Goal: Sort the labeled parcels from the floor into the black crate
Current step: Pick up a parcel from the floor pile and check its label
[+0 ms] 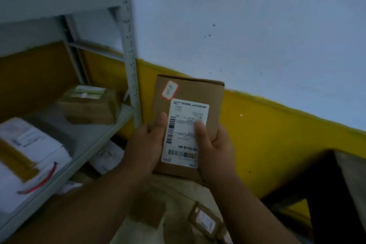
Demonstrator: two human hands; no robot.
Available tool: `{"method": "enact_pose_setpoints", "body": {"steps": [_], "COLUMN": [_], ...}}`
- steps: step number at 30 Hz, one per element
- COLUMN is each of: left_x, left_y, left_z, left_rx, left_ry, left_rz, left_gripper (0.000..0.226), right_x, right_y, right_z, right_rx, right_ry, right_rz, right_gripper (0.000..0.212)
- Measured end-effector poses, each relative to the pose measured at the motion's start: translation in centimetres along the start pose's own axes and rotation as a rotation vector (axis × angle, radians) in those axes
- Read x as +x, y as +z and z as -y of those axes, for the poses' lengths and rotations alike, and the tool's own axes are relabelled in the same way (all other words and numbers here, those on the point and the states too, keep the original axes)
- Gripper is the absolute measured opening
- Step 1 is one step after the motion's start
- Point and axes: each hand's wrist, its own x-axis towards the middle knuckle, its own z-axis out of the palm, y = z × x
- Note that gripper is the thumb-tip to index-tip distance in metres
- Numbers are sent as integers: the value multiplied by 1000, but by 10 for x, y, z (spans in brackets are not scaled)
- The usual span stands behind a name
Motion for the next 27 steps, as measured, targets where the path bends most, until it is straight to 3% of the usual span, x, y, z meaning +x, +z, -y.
{"method": "enact_pose_setpoints", "body": {"steps": [2,5,10,12,17,20,23,27], "left_x": [-22,-68,-170,-215,-325,-419,-548,-735], "left_y": [-16,-40,-93,-113,-151,-182,-216,-250], "left_z": [-2,5,36,53,82,102,132,169], "left_rx": [-66,-40,-50,-130,-253,-332,-316,-309], "left_ry": [-13,-63,-236,-284,-292,-289,-384,-494], "left_rz": [-164,-398,-754,-871,-1122,-1186,-1431,-1742], "left_gripper": [71,51,59,68,61,63,73,69], "right_x": [-2,-19,-102,-144,-248,-343,-476,-676], "right_y": [10,29,71,85,112,129,142,138], "right_z": [10,17,11,11,26,33,30,18], "right_rx": [11,-23,-25,-96,-130,-64,-41,-44], "right_ry": [2,-20,-12,-64,-231,-229,-214,-200], "right_rz": [166,400,710,823,1019,1172,1409,1674], "right_gripper": [53,55,54,58,48,44,47,48]}}
